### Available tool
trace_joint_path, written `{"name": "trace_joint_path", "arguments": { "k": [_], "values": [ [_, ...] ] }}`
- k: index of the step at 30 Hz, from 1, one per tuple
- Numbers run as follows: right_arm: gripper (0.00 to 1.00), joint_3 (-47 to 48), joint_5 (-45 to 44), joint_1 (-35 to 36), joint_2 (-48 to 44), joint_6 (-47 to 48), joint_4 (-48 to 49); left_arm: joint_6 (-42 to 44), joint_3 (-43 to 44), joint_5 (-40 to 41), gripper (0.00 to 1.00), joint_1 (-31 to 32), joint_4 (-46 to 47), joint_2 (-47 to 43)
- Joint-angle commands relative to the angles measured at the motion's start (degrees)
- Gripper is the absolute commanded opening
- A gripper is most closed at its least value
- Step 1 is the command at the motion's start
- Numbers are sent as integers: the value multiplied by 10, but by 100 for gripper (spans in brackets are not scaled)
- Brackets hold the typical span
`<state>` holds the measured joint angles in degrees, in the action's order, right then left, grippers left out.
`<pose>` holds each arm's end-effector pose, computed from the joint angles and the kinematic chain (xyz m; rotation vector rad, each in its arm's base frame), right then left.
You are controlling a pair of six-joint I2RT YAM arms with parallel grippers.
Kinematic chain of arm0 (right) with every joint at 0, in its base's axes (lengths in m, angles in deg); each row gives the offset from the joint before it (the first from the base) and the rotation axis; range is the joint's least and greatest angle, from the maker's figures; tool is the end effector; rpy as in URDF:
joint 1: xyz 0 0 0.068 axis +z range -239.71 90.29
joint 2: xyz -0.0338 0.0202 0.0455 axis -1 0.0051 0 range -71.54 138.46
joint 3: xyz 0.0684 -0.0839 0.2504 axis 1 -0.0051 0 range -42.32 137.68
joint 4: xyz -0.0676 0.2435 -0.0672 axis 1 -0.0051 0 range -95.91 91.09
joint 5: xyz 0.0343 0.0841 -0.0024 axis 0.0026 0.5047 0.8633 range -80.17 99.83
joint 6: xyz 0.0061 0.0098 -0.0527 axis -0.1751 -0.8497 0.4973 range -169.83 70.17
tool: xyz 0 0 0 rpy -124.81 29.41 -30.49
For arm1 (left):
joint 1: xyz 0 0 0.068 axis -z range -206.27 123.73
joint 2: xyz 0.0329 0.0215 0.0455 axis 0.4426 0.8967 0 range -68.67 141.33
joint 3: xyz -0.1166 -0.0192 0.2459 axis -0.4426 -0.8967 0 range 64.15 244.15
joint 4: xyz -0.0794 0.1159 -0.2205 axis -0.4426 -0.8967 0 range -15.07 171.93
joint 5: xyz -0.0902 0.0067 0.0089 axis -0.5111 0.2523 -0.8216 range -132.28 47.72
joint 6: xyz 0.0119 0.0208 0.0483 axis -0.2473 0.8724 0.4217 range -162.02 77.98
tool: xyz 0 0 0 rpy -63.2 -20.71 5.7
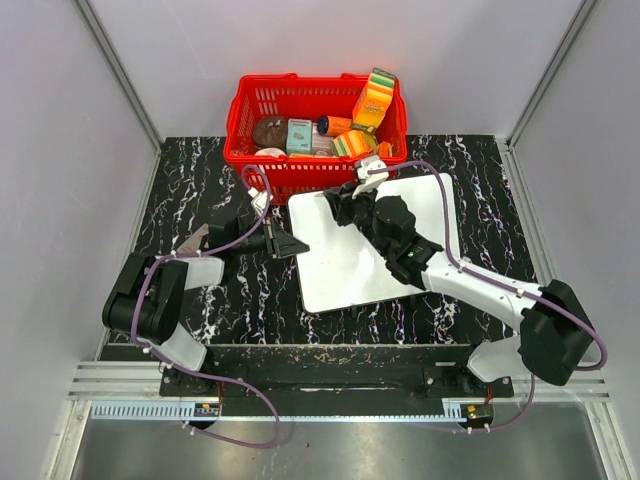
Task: Write a sentence on the whiteboard
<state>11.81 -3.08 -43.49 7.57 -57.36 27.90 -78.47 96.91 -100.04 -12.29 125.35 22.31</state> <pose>0.2314 0.2301 0.3271 -0.3441 1.5292 0.5695 0.2783 -0.1004 0.1770 0.4044 1.9389 -1.5079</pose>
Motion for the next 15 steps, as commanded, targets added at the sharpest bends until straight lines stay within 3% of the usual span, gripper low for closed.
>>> {"name": "trace_joint_path", "arguments": {
  "k": [1, 15],
  "values": [
    [0, 19, -15, 9, 3, -2, 36, 63, 3, 2, 0, 11, 12, 13],
    [0, 9, -41, 10, 39, -14, 46, 63, 2, -2, 0, 11, 16, 15]
  ]
}}
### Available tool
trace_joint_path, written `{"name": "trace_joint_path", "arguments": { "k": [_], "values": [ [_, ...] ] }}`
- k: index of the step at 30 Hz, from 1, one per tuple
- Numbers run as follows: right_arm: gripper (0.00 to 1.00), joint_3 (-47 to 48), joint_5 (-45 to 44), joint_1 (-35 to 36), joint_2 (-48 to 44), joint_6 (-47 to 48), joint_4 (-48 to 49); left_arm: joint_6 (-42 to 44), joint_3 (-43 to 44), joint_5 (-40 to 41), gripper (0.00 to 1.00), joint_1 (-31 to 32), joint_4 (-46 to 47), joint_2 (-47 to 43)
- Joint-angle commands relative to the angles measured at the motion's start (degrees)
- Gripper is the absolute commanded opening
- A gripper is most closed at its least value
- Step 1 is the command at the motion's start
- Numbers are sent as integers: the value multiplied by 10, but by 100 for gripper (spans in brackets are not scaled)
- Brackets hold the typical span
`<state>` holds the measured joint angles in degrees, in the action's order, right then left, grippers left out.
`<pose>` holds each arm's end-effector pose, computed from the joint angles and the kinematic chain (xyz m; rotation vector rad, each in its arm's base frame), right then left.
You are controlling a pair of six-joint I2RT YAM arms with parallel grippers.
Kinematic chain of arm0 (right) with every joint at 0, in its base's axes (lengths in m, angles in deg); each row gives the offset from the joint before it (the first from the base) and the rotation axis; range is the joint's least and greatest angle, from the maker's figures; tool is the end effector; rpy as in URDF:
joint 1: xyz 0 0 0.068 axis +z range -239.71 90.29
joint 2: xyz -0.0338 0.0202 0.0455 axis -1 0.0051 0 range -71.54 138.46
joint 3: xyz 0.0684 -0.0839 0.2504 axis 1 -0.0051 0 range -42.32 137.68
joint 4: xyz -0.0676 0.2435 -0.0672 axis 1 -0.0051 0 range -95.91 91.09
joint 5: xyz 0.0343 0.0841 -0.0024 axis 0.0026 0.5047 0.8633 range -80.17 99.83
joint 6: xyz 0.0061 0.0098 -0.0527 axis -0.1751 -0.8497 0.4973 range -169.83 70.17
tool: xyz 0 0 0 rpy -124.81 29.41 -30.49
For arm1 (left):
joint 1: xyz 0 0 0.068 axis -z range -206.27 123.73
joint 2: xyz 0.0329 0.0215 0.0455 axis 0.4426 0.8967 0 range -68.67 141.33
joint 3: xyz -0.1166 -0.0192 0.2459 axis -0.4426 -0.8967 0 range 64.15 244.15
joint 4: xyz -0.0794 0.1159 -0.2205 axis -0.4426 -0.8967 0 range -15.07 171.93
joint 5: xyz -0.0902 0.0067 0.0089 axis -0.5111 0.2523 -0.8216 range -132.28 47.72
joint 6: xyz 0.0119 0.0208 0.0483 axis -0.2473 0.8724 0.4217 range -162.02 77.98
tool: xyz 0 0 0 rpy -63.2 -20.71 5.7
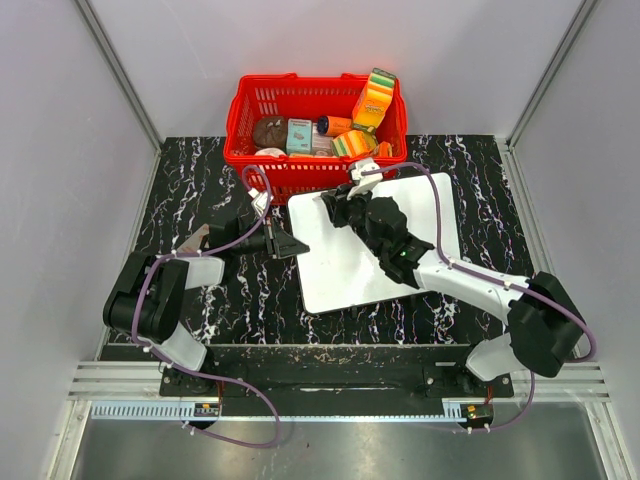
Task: Write a sentence on the whiteboard
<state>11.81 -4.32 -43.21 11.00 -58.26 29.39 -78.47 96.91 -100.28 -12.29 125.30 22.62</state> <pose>0.2392 0.2395 0.3112 -0.3319 1.5653 0.5561 0.2785 -0.1006 0.1755 0.4044 1.9445 -1.5130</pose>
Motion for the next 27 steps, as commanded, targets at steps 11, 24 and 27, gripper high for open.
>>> {"name": "trace_joint_path", "arguments": {
  "k": [11, 24, 27],
  "values": [
    [0, -14, -37, 7, -3, -12, 28, 62, 2, 0, 0, 11, 18, 11],
    [0, -60, -38, 7, -33, -33, 16, 62, 3, -2, 0, 12, 17, 12],
    [0, -69, -40, 7, -41, -37, 14, 62, 3, -1, 0, 11, 17, 13]
  ]
}}
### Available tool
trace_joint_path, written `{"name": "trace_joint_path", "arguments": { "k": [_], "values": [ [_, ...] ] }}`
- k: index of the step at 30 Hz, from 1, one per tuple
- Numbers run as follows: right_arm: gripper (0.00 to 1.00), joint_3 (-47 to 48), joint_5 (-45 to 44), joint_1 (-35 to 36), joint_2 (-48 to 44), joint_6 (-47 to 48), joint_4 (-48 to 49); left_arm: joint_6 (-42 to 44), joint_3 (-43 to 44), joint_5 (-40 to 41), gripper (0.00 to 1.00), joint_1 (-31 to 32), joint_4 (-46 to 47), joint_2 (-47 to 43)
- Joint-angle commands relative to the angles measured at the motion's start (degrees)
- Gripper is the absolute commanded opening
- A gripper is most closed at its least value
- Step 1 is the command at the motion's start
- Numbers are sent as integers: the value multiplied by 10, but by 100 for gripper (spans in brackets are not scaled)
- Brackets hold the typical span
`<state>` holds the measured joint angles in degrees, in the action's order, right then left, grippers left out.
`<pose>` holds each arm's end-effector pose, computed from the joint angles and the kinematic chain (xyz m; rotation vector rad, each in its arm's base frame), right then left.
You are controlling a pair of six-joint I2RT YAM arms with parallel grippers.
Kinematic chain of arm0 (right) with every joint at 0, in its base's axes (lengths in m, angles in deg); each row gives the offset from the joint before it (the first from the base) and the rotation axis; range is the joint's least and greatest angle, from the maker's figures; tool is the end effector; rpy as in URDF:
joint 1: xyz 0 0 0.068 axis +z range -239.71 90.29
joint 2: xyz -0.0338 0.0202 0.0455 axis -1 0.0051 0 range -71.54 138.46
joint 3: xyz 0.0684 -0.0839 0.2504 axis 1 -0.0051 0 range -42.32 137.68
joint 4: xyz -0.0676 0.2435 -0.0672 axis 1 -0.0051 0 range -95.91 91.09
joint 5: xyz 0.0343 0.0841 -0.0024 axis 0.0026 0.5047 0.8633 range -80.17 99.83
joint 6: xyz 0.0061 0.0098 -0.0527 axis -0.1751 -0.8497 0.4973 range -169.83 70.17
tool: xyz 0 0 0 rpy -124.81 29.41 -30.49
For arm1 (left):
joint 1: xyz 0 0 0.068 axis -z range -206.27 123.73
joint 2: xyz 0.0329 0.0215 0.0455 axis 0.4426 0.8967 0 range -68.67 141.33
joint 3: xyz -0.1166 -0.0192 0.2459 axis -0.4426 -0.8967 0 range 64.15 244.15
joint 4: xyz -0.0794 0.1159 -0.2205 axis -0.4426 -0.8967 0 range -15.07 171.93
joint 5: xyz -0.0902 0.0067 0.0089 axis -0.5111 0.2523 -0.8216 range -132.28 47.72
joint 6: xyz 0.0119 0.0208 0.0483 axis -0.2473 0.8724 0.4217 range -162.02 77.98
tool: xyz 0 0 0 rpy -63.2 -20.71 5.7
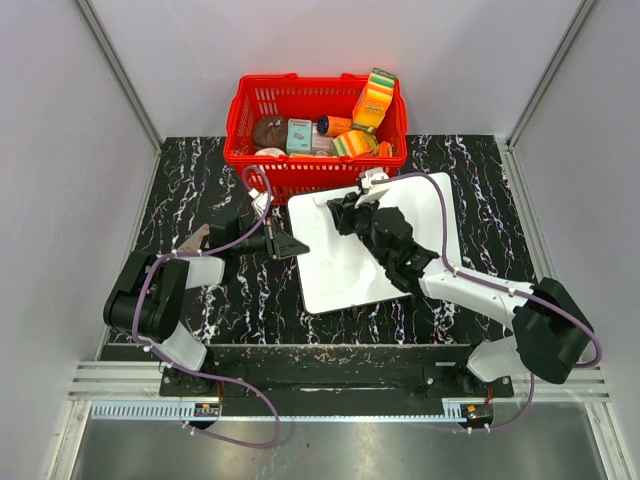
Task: Write a sentence on the whiteboard
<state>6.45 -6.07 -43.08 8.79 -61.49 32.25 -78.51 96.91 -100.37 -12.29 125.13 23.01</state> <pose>0.2296 0.2290 0.2958 -0.2677 1.5846 0.5757 0.2788 -0.1007 0.1734 0.3996 1.9540 -1.5172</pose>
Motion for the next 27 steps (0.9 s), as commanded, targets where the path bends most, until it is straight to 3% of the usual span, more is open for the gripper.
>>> {"name": "trace_joint_path", "arguments": {
  "k": [1, 16, 27],
  "values": [
    [0, -18, -24, 6, -22, -7, -15, 62, 3, -2, 0, 11, 19, 9],
    [0, 8, -26, 6, -56, -24, -8, 62, 5, -4, 0, 11, 20, 10],
    [0, 55, -42, 6, -23, 5, -9, 61, 6, -5, 0, 12, 19, 12]
  ]
}}
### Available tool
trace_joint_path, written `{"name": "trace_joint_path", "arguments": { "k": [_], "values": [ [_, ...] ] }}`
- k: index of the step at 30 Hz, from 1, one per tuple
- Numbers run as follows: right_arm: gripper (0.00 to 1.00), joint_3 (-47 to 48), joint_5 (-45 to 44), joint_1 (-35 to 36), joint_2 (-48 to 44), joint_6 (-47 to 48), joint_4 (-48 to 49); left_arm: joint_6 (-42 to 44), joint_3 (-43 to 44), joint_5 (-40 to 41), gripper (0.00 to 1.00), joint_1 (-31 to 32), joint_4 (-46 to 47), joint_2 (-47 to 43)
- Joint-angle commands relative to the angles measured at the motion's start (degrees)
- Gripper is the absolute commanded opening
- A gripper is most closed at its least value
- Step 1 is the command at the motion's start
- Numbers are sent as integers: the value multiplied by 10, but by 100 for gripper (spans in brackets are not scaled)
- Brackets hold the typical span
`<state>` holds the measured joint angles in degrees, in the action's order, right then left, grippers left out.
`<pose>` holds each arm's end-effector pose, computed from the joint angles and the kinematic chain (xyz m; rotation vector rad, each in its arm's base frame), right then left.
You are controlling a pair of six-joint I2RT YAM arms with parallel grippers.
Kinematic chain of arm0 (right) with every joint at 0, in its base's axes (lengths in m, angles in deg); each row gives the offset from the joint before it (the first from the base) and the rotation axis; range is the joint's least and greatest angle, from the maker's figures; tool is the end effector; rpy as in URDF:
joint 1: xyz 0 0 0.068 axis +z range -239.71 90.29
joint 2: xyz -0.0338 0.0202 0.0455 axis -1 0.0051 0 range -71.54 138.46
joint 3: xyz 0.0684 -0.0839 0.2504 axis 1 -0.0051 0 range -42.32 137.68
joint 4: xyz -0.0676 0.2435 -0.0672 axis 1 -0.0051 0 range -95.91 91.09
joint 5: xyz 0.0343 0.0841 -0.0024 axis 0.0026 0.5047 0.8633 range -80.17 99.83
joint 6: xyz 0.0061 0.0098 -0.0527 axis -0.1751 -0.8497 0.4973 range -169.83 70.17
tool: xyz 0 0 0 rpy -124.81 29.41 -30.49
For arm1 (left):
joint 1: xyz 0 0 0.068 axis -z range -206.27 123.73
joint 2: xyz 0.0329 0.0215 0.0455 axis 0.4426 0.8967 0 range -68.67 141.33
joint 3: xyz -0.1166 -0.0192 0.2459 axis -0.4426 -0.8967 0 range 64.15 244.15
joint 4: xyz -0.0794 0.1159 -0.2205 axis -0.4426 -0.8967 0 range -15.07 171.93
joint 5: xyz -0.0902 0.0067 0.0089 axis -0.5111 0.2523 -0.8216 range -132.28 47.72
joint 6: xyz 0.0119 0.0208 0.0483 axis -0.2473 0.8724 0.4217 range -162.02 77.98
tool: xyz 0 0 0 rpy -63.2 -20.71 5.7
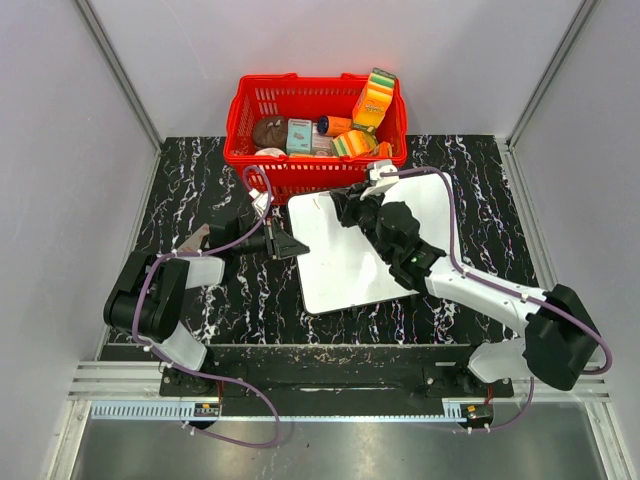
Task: Write a sentence on the whiteboard
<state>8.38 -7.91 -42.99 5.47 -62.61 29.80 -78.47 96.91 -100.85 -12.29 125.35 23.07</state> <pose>0.2236 0.2218 0.3204 -0.2097 1.5461 0.5882 0.2787 -0.1008 0.1735 0.4088 1.9502 -1.5234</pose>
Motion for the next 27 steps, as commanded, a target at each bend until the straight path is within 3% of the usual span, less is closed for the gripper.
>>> {"name": "trace_joint_path", "arguments": {
  "k": [1, 27],
  "values": [
    [0, 38, -24, 5, 14, 16, 13, 60, 6, -1, 0, 12, 18, 12],
    [0, 33, -37, 5, 40, 13, 0, 59, 6, -2, 0, 11, 20, 12]
  ]
}}
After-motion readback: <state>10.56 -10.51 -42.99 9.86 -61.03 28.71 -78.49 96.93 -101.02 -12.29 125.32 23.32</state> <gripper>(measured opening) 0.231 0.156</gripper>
